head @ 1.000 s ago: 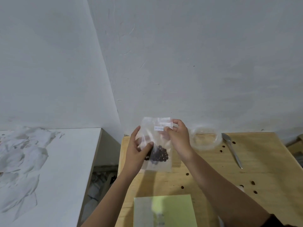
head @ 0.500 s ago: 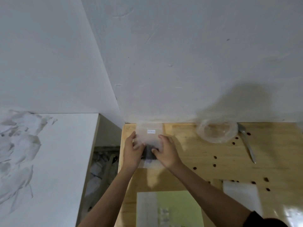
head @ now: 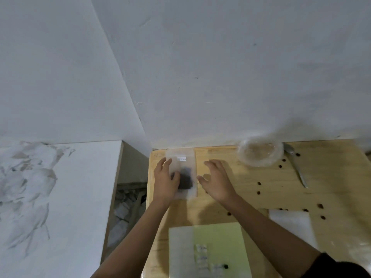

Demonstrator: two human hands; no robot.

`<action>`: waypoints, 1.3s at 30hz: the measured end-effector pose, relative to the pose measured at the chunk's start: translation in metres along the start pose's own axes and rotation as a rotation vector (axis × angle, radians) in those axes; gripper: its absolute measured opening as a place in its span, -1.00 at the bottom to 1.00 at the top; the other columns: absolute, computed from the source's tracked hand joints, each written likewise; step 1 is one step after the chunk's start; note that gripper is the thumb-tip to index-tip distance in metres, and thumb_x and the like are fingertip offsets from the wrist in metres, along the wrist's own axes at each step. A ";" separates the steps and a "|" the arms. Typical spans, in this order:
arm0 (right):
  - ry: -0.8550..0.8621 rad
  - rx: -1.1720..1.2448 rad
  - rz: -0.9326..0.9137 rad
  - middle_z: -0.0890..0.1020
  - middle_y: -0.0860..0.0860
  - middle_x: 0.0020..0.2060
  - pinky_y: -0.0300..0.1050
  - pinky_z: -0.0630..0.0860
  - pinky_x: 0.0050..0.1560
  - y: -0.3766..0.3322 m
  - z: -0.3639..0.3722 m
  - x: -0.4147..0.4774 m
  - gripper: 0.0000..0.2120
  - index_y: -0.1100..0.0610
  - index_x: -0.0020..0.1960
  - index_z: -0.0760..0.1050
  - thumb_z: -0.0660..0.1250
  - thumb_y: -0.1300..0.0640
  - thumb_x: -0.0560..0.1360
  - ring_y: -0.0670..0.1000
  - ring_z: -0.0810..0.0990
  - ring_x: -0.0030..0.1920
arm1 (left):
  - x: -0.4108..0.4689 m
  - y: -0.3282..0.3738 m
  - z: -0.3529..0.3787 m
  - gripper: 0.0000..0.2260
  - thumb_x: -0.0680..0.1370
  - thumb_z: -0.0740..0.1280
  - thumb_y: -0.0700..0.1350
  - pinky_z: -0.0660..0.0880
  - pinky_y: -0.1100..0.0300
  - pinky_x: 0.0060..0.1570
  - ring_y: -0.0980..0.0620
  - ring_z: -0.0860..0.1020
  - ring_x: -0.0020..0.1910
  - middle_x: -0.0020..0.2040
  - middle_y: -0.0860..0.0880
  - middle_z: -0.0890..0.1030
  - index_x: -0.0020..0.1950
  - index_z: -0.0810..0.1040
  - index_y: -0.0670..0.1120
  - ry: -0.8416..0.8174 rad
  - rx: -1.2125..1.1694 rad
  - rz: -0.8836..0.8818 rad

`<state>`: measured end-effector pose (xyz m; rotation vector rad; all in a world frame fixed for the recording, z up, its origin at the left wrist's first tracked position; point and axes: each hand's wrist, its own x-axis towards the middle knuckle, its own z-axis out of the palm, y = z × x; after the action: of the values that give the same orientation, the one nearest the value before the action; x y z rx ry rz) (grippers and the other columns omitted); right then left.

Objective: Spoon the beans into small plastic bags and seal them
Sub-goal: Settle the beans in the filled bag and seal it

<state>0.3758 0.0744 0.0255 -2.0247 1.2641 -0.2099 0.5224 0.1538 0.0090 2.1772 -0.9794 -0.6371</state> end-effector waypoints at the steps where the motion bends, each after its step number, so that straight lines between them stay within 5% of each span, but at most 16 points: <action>1: 0.039 0.014 0.017 0.33 0.05 0.33 -0.37 0.22 0.12 0.006 -0.012 -0.007 -0.54 0.17 0.37 0.34 0.32 0.10 0.51 0.01 0.40 0.24 | -0.004 0.007 0.001 -0.61 0.56 0.28 -0.18 0.22 0.17 0.37 -0.08 0.26 0.42 0.44 -0.13 0.29 0.38 0.38 -0.19 -0.001 -0.013 0.028; 7: 0.258 0.101 0.217 0.44 0.10 0.18 -0.35 0.24 -0.07 0.067 -0.072 -0.069 -0.69 0.21 0.22 0.45 0.33 0.18 0.49 -0.06 0.42 0.02 | -0.042 0.058 0.035 -0.67 0.57 0.29 -0.15 0.25 0.29 0.27 -0.05 0.37 0.33 0.33 -0.11 0.41 0.32 0.44 -0.18 -0.166 -0.050 0.202; 10: 0.341 0.099 0.337 0.46 0.13 0.18 -0.28 0.28 0.02 0.104 -0.093 -0.106 -0.68 0.22 0.22 0.46 0.34 0.17 0.49 0.05 0.47 0.12 | -0.071 0.076 0.064 -0.69 0.60 0.24 -0.12 0.19 0.44 0.10 -0.02 0.40 0.29 0.31 -0.09 0.41 0.33 0.42 -0.16 -0.298 -0.057 0.270; 13: 0.387 0.106 0.449 0.45 0.13 0.22 -0.19 0.33 0.08 0.134 -0.107 -0.146 -0.65 0.23 0.27 0.43 0.32 0.14 0.52 0.11 0.46 0.20 | -0.103 0.087 0.096 -0.67 0.62 0.20 -0.06 0.25 0.38 0.11 0.01 0.40 0.29 0.32 -0.05 0.40 0.37 0.39 -0.10 -0.427 -0.055 0.301; 22: 0.221 0.092 0.577 0.42 0.11 0.27 -0.22 0.32 0.10 0.182 -0.097 -0.217 -0.47 0.19 0.44 0.22 0.27 0.04 0.55 0.06 0.42 0.25 | -0.173 0.095 0.157 -0.56 0.64 0.16 -0.04 0.21 0.14 0.35 -0.06 0.24 0.44 0.43 -0.04 0.26 0.49 0.18 -0.12 -0.692 -0.064 0.180; 26: 0.221 0.089 0.529 0.43 0.11 0.25 -0.31 0.29 0.04 0.185 -0.089 -0.221 -0.43 0.17 0.44 0.22 0.34 0.11 0.50 0.04 0.42 0.23 | -0.186 0.096 0.169 -0.58 0.60 0.24 -0.05 0.39 0.18 0.18 0.01 0.41 0.30 0.32 0.02 0.39 0.43 0.25 -0.06 -0.704 -0.171 0.166; 31: 0.293 0.088 0.480 0.43 0.11 0.23 -0.31 0.30 0.05 0.189 -0.083 -0.225 -0.45 0.18 0.40 0.29 0.37 0.16 0.46 0.04 0.42 0.22 | -0.191 0.086 0.190 -0.36 0.54 0.20 0.21 0.36 -0.07 0.34 -0.06 0.35 0.40 0.45 -0.07 0.33 0.51 0.17 -0.10 -0.724 -0.133 0.132; 36: 0.419 0.148 0.428 0.48 0.08 0.18 -0.28 0.42 0.00 0.187 -0.081 -0.231 -0.59 0.16 0.29 0.42 0.38 0.22 0.46 -0.05 0.49 0.01 | -0.204 0.105 0.174 -0.50 0.62 0.20 -0.06 0.10 0.11 0.47 0.00 0.17 0.49 0.51 -0.04 0.20 0.52 0.16 -0.15 -0.640 -0.223 0.075; 39: 0.499 0.243 0.392 0.54 0.05 0.09 -0.26 0.51 -0.11 0.180 -0.087 -0.228 -0.67 0.16 0.20 0.49 0.39 0.23 0.45 -0.04 0.55 -0.13 | -0.204 0.105 0.164 -0.55 0.61 0.21 -0.08 0.13 0.19 0.43 0.05 0.21 0.46 0.49 0.01 0.24 0.49 0.23 -0.10 -0.579 -0.309 0.075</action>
<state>0.0900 0.1761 0.0226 -1.5258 1.8126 -0.6741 0.2443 0.2007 0.0093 1.7032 -1.1480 -1.3310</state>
